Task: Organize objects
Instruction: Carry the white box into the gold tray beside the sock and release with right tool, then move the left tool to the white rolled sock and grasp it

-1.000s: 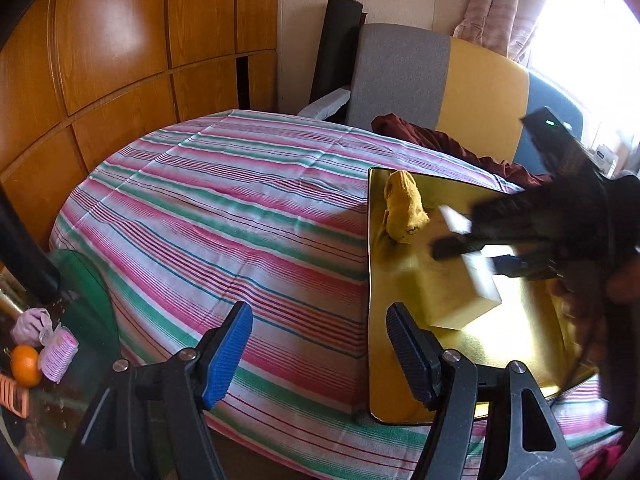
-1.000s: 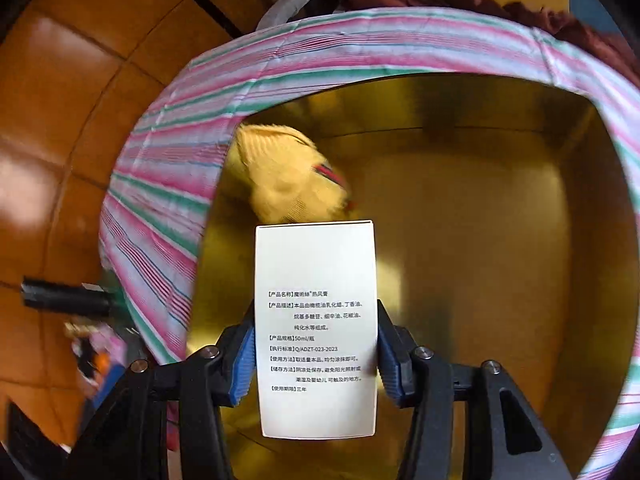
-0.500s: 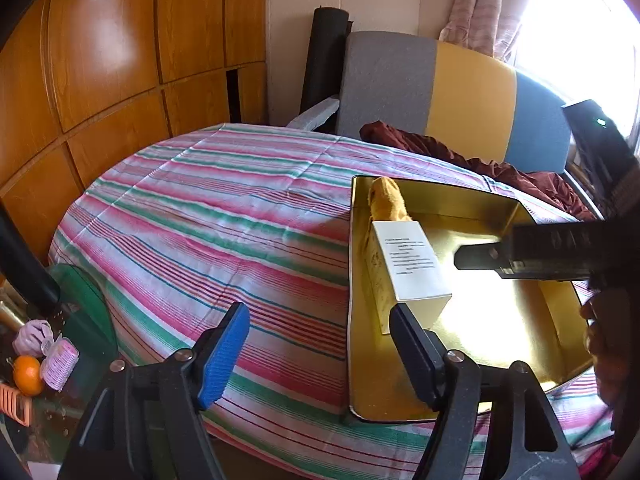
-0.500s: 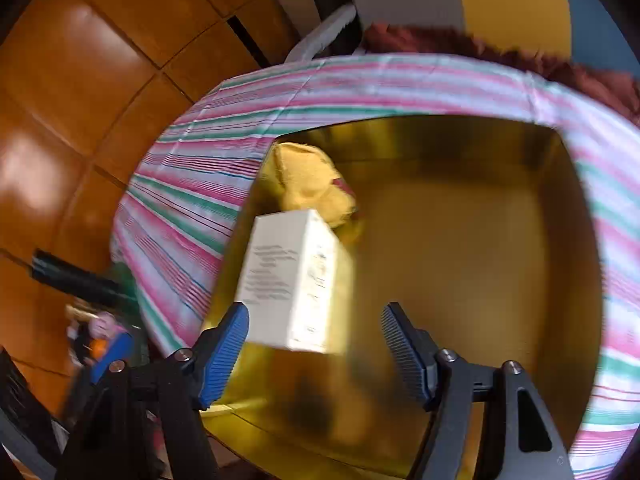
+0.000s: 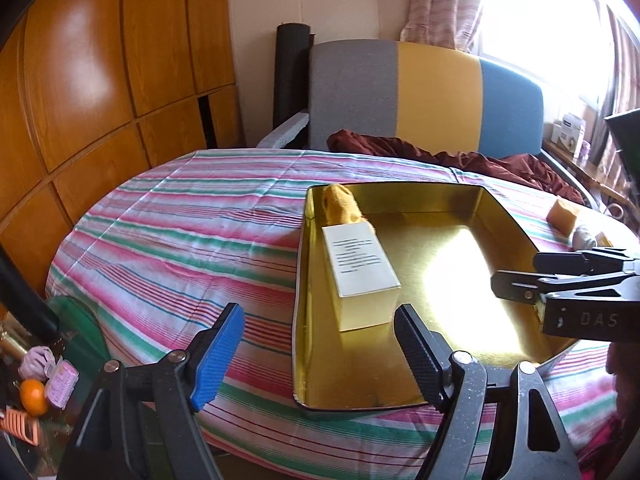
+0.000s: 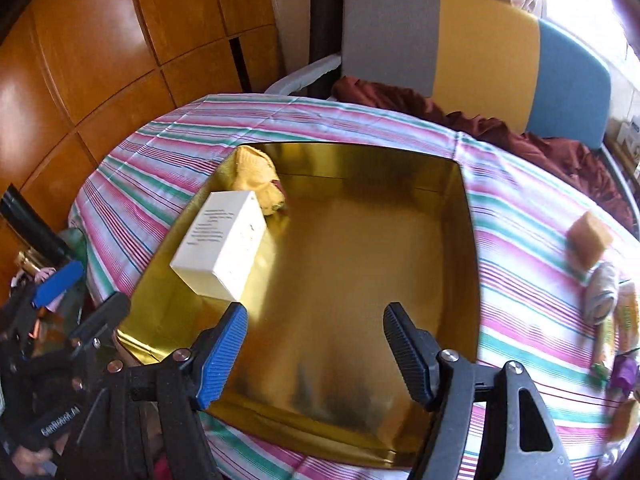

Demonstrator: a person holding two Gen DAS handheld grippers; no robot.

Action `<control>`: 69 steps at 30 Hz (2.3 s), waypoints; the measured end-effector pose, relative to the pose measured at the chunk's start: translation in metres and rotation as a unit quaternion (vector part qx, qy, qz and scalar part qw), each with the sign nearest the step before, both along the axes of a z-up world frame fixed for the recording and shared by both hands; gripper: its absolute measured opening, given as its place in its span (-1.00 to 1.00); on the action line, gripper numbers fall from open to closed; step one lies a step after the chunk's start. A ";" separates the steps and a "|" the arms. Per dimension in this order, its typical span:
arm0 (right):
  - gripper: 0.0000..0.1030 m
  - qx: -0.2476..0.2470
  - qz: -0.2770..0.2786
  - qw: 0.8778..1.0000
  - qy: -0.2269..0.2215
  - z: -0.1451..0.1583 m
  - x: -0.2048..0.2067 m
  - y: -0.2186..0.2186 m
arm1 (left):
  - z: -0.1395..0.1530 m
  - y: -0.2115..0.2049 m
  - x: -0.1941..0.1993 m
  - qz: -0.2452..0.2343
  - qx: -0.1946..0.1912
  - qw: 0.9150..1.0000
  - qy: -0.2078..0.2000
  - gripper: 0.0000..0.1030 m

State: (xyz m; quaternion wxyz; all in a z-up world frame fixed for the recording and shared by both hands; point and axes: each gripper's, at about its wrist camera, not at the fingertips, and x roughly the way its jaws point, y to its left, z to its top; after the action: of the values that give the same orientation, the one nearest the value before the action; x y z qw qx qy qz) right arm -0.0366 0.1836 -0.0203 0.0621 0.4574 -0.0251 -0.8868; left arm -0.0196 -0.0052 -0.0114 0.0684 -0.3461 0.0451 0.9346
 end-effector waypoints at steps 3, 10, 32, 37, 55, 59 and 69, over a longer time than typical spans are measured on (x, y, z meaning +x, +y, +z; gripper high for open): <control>0.50 -0.004 -0.021 1.000 0.005 0.003 0.010 0.022 | 0.001 0.007 0.002 -0.007 0.002 1.000 0.001 0.51; 0.55 0.007 -0.089 0.996 0.008 0.011 0.031 0.088 | 0.002 0.023 0.004 -0.028 0.003 1.000 -0.002 0.51; 0.63 -0.118 -0.429 0.896 0.007 0.033 0.170 0.348 | 0.010 0.130 0.011 -0.172 -0.003 0.985 -0.001 0.57; 0.63 -0.158 -0.456 0.876 -0.006 0.019 0.196 0.378 | 0.009 0.166 0.016 -0.215 0.000 0.977 -0.006 0.57; 0.63 -0.191 -0.418 0.885 0.068 0.004 0.207 0.386 | -0.036 0.271 0.052 -0.336 -0.028 0.940 -0.061 0.64; 0.63 -0.202 -0.412 0.885 0.084 0.005 0.210 0.386 | -0.033 0.287 0.065 -0.357 -0.044 0.932 -0.037 0.64; 0.63 -0.203 -0.410 0.884 0.091 0.005 0.211 0.386 | -0.041 0.327 0.032 -0.345 0.003 0.932 -0.109 0.60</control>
State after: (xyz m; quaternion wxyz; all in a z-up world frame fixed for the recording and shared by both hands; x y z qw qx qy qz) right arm 0.1744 0.5695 -0.0149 -0.2139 0.3009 -0.3845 -0.8461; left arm 0.0124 0.3214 -0.0526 0.3926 -0.4083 0.1511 0.8101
